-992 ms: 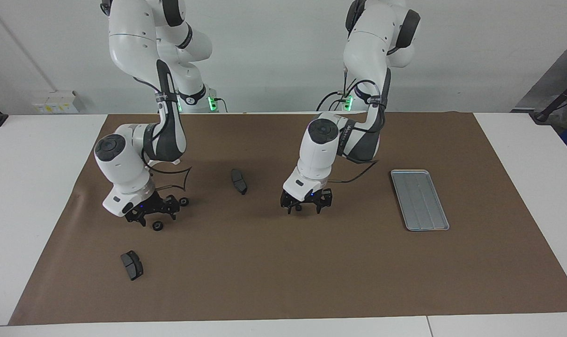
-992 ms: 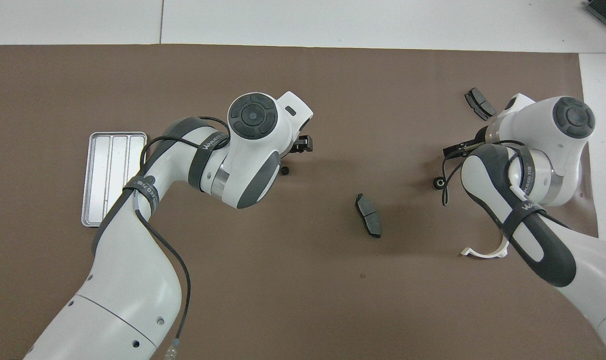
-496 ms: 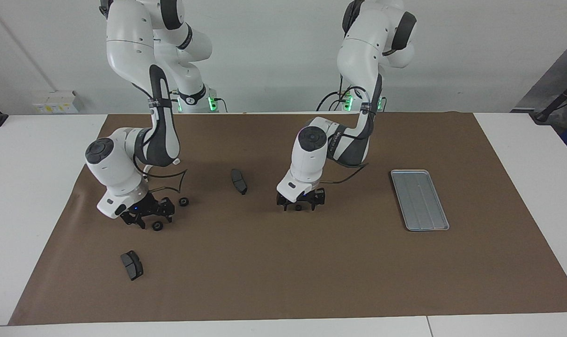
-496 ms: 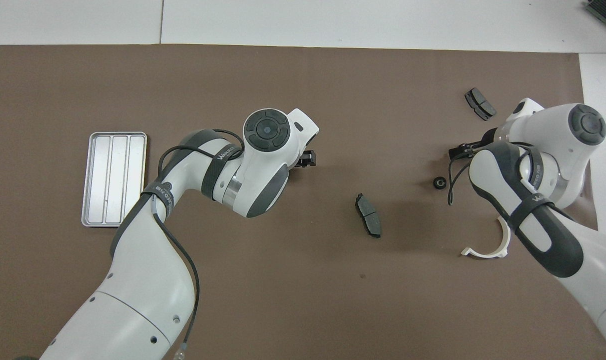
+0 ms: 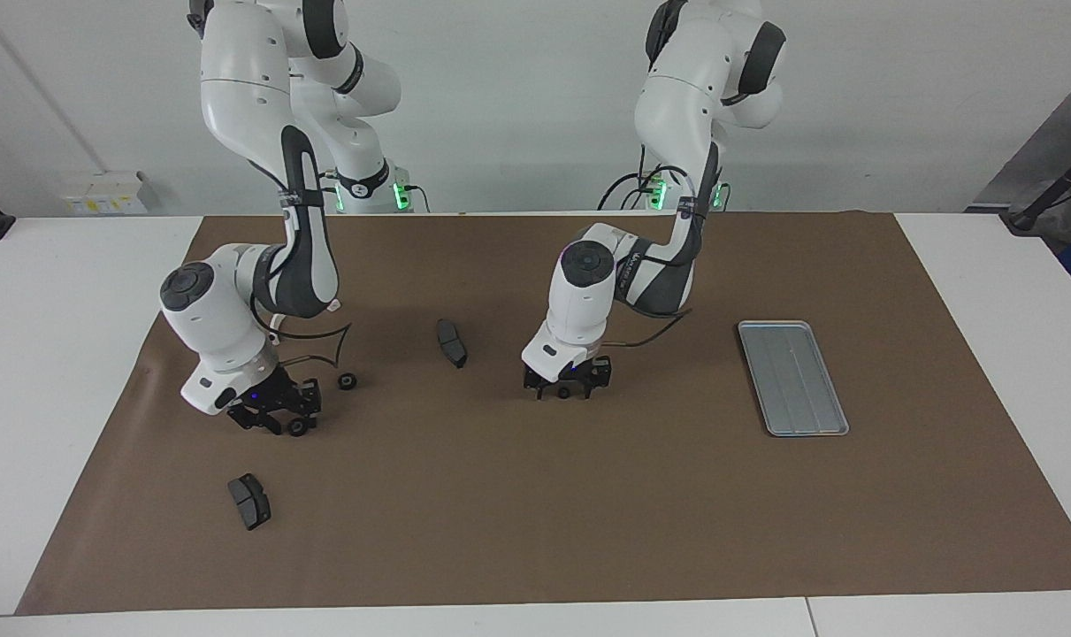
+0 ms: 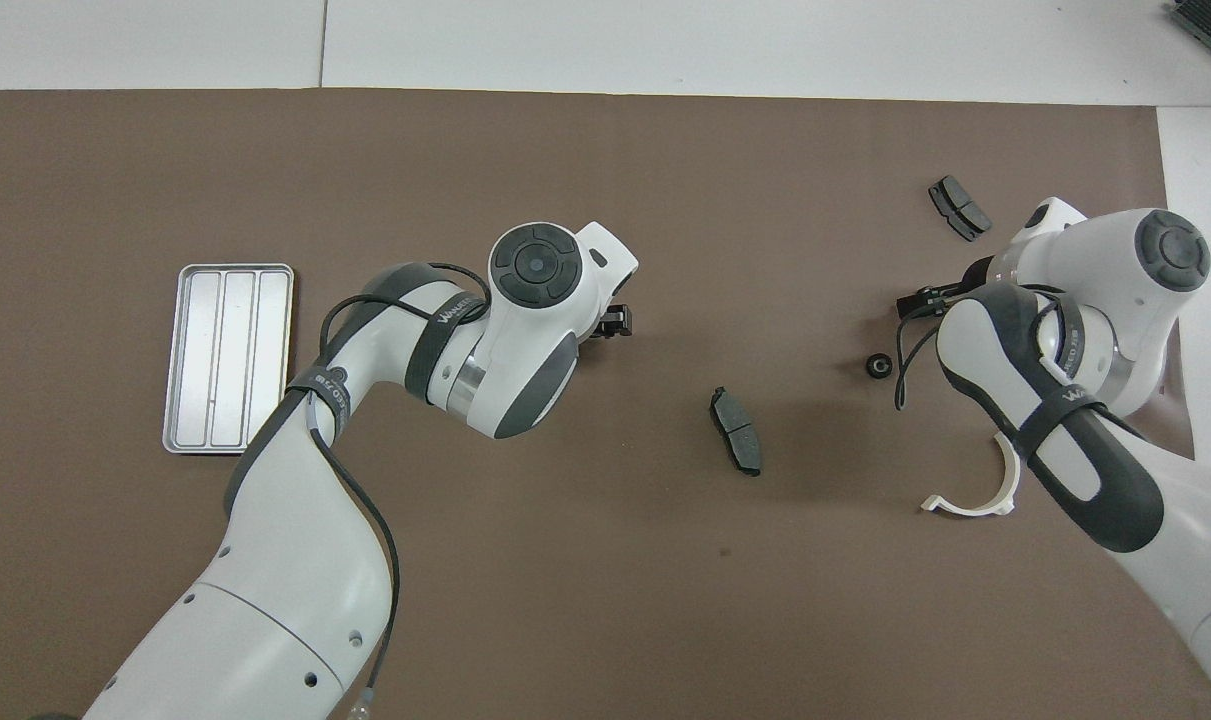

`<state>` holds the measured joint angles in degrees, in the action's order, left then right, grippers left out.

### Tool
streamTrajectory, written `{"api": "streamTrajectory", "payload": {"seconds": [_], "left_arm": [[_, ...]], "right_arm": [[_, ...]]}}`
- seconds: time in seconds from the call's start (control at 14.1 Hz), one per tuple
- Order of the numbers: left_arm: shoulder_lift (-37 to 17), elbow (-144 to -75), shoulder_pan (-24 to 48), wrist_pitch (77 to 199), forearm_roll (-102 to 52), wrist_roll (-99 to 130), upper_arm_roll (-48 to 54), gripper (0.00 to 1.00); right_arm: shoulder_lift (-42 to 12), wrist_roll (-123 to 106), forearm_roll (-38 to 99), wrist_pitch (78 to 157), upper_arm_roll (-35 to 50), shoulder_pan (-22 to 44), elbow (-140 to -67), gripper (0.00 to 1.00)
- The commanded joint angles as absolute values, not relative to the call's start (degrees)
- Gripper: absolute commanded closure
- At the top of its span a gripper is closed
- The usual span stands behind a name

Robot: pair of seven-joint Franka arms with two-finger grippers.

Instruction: Pick bearing gear from pile to tray

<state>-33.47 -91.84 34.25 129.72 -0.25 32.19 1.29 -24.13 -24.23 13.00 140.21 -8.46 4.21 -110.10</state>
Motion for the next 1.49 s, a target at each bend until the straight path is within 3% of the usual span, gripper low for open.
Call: {"api": "streamTrajectory", "payload": {"seconds": [0.0,0.21,0.43,0.78,1.06,1.42], "left_arm": [[-32.96,-92.99,35.07,130.43,0.97,33.31,0.53,0.47],[-32.87,-93.25,35.16,129.73,0.97,33.22,0.53,0.74],[-32.78,-93.52,35.24,129.73,0.97,33.05,0.62,1.0],[-32.52,-90.55,33.76,125.97,0.97,32.61,0.09,1.0],[-29.54,-88.68,25.24,121.03,0.62,28.16,0.09,1.0],[-23.83,-94.47,11.8,119.27,0.26,9.79,0.18,1.0]], "right_arm": [[-24.35,-25.67,14.85,140.71,-8.17,4.57,-110.48,0.67],[-24.26,-24.17,14.85,140.71,-8.17,4.92,-110.22,1.0],[-23.47,-22.51,14.68,139.4,-8.17,5.27,-109.34,1.0],[-20.66,-13.29,13.45,131.32,-7.38,6.58,-105.74,1.0],[-19.16,-0.39,10.2,127.71,-3.27,7.47,-103.19,1.0],[-19.42,23.68,-1.03,127.53,8.94,7.73,-98.71,1.0]]}}
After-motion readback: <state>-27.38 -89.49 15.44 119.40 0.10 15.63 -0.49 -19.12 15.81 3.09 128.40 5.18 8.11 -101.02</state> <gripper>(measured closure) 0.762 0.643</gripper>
